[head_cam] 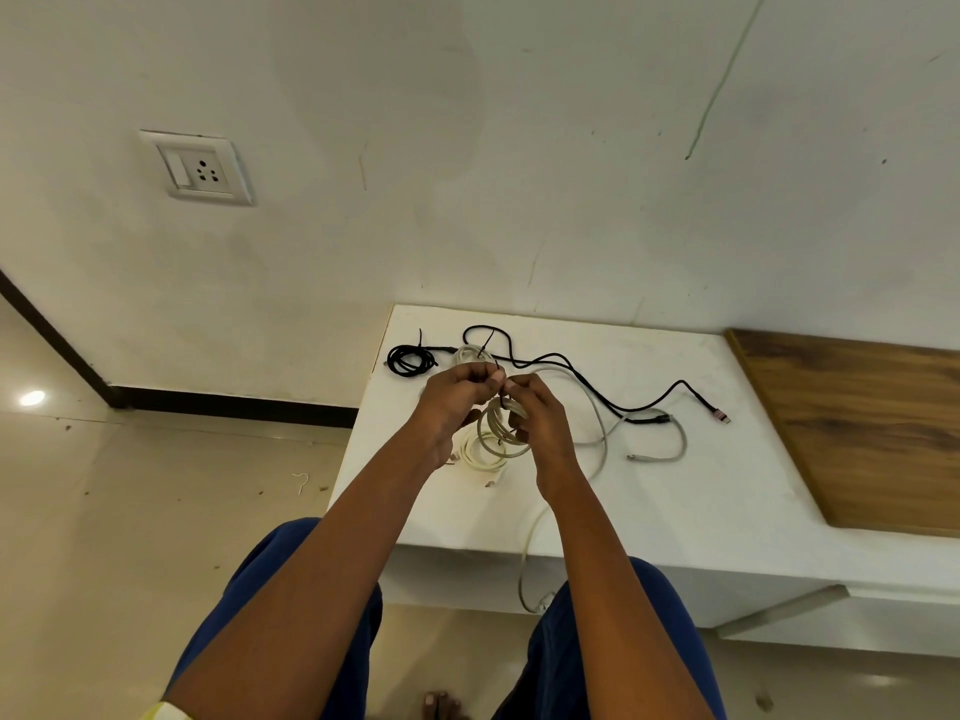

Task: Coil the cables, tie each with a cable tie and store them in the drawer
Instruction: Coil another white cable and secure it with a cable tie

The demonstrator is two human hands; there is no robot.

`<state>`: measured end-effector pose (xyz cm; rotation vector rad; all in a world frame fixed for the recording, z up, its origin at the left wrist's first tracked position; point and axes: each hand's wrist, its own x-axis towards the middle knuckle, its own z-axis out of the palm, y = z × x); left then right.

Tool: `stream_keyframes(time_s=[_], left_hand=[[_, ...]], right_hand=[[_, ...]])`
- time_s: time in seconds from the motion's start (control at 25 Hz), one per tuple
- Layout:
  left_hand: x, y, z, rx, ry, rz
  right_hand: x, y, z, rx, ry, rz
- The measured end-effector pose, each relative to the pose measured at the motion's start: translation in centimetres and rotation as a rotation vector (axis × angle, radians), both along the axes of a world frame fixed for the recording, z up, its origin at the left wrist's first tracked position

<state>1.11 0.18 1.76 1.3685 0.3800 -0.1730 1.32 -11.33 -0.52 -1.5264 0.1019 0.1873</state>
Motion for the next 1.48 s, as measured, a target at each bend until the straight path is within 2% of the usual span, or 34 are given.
stream_keyframes(time_s=[0.16, 0.4, 0.56, 0.84, 1.04, 1.12, 1.36, 1.48], left_hand=[[0.1, 0.2, 0.0, 0.068, -0.078, 0.033], [0.0, 0.1, -0.1, -0.042, -0.174, 0.109], [-0.2, -0.2, -0.5, 0.004, -0.21, 0.118], [-0.1, -0.9, -1.2, 0.215, -0.259, 0.162], [-0.1, -0.9, -1.3, 0.233, -0.258, 0.164], [-0.1, -0.9, -1.3, 0.177, -0.242, 0.164], [0.6, 1.7, -0.7, -0.092, -0.213, 0.063], [1.4, 4.5, -0.8, 0.056, -0.107, 0.108]], right_hand=[[-0.1, -0.1, -0.2, -0.029, 0.015, -0.03], [-0.1, 0.0, -0.4, -0.037, -0.028, -0.003], [-0.2, 0.1, -0.8, -0.148, -0.054, 0.0], [-0.1, 0.7, -1.0, -0.226, -0.052, -0.057], [0.3, 0.8, -1.0, -0.253, -0.053, -0.056], [0.3, 0.6, -1.4, -0.254, -0.041, -0.059], [0.6, 0.7, -1.7, 0.145, 0.122, -0.086], [0.9, 1.6, -1.2, 0.295, 0.233, -0.115]])
